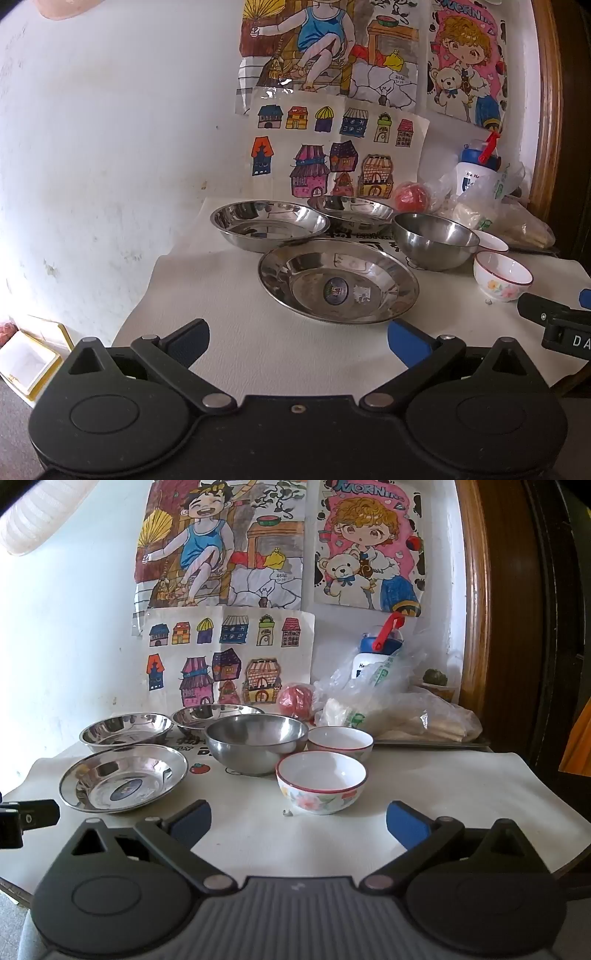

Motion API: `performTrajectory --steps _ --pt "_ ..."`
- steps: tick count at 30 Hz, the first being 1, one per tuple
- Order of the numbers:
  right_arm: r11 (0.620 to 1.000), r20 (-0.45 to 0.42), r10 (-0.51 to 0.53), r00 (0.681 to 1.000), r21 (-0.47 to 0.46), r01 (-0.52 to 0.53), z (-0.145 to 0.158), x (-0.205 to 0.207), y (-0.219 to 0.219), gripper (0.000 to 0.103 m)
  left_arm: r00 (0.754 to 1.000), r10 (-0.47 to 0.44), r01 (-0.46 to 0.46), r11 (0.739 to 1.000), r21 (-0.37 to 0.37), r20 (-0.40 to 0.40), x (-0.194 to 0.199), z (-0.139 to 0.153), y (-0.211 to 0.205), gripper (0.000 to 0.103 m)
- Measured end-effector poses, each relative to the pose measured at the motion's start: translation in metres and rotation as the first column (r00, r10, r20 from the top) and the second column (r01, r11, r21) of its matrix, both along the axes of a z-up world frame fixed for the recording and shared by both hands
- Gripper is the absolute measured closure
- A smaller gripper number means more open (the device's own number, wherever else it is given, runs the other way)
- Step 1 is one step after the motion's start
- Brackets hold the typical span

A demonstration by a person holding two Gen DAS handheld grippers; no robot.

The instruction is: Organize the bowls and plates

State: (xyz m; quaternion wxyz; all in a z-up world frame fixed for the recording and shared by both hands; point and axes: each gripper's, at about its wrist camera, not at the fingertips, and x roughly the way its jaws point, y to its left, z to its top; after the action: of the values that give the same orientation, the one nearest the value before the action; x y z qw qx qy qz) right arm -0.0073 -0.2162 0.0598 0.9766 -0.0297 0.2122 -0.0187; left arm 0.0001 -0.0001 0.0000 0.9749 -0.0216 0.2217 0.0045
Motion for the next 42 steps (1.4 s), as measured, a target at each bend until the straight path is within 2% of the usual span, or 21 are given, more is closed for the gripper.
performTrajectory --steps 42 --pt "1.0 0.0 0.0 1.0 -0.005 0.0 0.0002 -0.0012 -0.0011 0.0 1.0 -0.008 0.008 1.0 -0.009 -0.004 0.0019 0.001 -0.0015 0.001"
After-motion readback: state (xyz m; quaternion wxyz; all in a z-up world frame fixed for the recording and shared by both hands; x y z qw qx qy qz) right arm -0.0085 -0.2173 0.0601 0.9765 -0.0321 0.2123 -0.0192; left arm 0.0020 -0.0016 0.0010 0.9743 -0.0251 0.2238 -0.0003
